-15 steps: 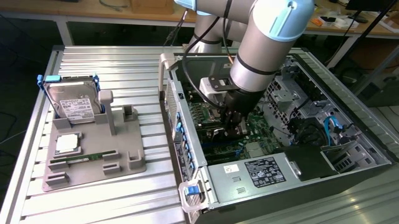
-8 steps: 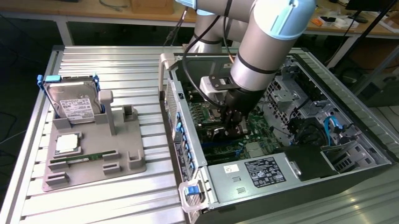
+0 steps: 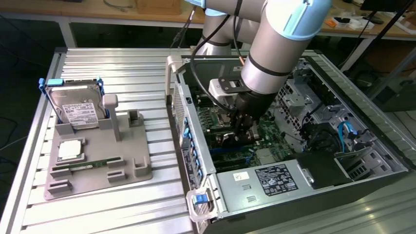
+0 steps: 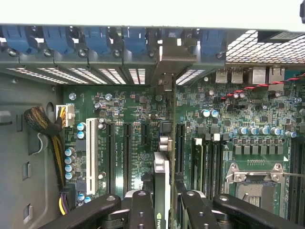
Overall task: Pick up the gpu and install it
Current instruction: 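Insert the gpu into the slot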
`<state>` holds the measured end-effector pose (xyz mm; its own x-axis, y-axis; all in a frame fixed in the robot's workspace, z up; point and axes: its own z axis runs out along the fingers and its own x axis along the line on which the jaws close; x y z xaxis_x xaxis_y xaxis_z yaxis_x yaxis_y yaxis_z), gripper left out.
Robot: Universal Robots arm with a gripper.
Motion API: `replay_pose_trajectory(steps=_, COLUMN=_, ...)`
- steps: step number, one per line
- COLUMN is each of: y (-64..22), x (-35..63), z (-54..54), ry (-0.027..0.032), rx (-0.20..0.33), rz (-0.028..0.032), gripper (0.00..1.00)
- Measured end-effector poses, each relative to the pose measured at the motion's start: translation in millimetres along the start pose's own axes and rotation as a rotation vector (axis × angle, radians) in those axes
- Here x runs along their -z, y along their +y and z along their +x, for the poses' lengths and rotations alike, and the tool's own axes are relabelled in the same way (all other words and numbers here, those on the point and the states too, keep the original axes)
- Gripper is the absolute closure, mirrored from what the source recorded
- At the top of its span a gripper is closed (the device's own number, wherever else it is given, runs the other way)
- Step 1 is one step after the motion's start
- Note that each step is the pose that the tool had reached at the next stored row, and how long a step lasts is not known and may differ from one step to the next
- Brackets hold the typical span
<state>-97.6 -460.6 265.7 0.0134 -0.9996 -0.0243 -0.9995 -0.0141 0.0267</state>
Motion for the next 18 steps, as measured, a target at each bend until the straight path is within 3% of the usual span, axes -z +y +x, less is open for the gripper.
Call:
replay_pose_trajectory(steps=6, y=0.1, x=0.1, z=2.3, ry=-0.0051, rx=0.000, rz=0.0000, gripper=0.73)
replay_pose_trajectory(steps=18, y=0.9, x=-3.9, z=2.4, ry=-0.0053, rx=0.000, rz=0.0001, gripper=0.73)
